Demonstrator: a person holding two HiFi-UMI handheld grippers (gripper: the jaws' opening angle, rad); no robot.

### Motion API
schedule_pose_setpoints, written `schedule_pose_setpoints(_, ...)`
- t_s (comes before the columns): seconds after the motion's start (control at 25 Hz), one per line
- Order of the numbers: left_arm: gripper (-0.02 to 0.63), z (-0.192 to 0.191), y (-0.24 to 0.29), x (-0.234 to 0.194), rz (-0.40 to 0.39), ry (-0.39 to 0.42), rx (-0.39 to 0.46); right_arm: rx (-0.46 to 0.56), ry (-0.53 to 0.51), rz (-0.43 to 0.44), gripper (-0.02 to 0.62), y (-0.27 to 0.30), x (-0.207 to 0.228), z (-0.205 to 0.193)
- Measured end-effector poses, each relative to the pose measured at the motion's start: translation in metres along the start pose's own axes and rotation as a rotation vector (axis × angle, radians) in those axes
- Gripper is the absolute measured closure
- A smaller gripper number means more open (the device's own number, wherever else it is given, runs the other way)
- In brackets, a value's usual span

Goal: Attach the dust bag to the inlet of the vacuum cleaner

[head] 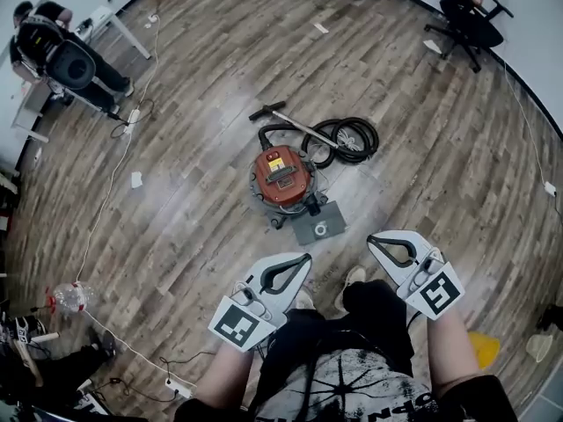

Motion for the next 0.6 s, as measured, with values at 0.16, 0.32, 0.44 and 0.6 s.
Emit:
schedule_pose_setpoints(0.16, 0.605, -0.013, -0.004, 0.006, 0.004, -0.024, -0.012, -0.203, -0.04, 0.07, 0.589, 0.004, -0.015, -0.052)
schedule_pose_setpoints(0.32, 0.604, -0.052, 0.004, -0.005, 0.063, -0.05, -0.059, -0.258, -0.005, 0.155, 0.587, 0.032, -0.017, -0.118)
schedule_pose_setpoints(0.44, 0.604, -0.091, 0.015, -0.024, 0.107, -0.097, -0.049, -0.336, -0.01, 0.24, 0.506, 0.064, -0.02, -0.188)
schedule_pose_setpoints(0.6, 0.604, -0.174, 0.035, -0.052, 0.086, -0.098, -0.092, -0.441, -0.051, 0.313, 0.452, 0.105, -0.035, -0.31)
Point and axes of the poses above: the fingertips, and each gripper's own axes: y forward along the fingers, x to its right, z out of its top, the point moved 2 cm from there along -y, backward along the fingers, and after that the axes turned 4 degrees about -z, right-handed, at the moved point
